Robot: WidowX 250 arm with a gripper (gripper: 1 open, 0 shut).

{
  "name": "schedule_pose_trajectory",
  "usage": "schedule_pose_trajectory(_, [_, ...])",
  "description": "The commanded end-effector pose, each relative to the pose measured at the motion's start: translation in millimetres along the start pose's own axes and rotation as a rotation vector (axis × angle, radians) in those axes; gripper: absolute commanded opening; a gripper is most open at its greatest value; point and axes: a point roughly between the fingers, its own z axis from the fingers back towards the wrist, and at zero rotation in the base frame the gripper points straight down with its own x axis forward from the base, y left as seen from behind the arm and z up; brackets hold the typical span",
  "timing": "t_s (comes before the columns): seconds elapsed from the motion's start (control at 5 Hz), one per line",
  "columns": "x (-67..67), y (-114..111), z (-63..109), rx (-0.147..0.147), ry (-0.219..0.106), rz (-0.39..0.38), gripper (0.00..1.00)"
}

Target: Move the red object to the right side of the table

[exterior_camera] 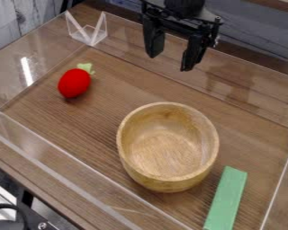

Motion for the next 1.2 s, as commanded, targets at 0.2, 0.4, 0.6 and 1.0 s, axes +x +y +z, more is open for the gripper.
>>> schedule_pose_trajectory(0.2, [-7.8, 39, -32.6, 0.016, 0.009, 0.022, 1.0])
schedule_pose_trajectory(0.4, [-13.8, 85, -31.5, 0.034, -0.029, 0.071, 1.0])
schedule_pose_trajectory(0.6, [-17.5, 129, -30.6, 0.053, -0.065, 0.124, 1.0])
schedule_pose_trajectory(1.0, [-24.2, 171, -36.2, 0.083, -0.099, 0.227, 1.0])
